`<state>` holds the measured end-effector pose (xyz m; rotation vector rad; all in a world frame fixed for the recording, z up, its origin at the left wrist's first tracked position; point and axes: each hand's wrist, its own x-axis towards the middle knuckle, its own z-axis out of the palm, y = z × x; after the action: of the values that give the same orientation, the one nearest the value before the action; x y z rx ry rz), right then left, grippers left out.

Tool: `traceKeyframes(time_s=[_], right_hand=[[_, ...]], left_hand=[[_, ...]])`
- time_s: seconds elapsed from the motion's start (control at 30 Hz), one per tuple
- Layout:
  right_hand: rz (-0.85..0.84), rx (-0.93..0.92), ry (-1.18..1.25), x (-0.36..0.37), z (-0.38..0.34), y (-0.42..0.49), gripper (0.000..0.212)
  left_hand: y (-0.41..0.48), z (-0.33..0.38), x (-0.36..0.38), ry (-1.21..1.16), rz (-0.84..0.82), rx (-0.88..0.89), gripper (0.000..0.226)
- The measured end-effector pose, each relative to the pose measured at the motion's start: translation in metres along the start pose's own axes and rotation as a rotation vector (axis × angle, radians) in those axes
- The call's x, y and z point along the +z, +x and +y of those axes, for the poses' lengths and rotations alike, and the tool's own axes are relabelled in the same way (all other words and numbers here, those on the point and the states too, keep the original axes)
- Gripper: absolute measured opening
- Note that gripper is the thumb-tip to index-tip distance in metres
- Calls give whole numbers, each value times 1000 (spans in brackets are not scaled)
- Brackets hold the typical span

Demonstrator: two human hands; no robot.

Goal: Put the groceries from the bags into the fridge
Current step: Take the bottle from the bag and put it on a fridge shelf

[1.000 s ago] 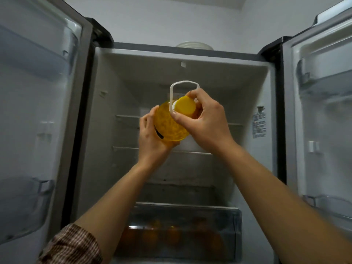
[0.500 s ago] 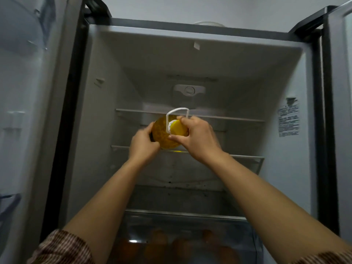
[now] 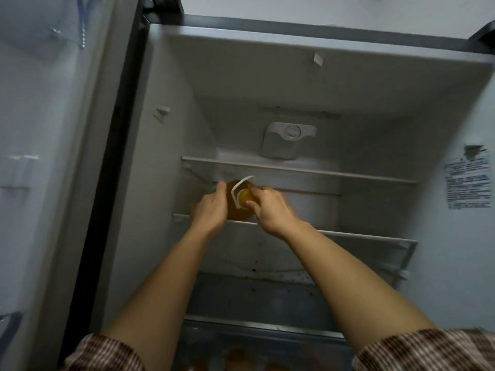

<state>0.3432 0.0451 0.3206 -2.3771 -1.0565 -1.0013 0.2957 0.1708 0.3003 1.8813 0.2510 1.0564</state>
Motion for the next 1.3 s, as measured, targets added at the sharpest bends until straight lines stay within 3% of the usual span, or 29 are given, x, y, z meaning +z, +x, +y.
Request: traceKeyframes(time_s=[0.2,0.7,0.8,0.97,1.3], right_hand=[[63,96,143,24,-5,20,31],[63,56,261,-1,7,-11,32],[45,73,209,-9,0,-37,37],[-10,57,151,-31,-9,-96,45],[-109,-102,127,-70,-81,-260,52]], left_hand=[[2,-7,12,197,71,117,50],[-12,-17,8,151,235,120,34],[-43,-17,4,141,218,160,42],[-107,-9,-15,197,167,198,35],[-332,10,-108,679,106,322,40]])
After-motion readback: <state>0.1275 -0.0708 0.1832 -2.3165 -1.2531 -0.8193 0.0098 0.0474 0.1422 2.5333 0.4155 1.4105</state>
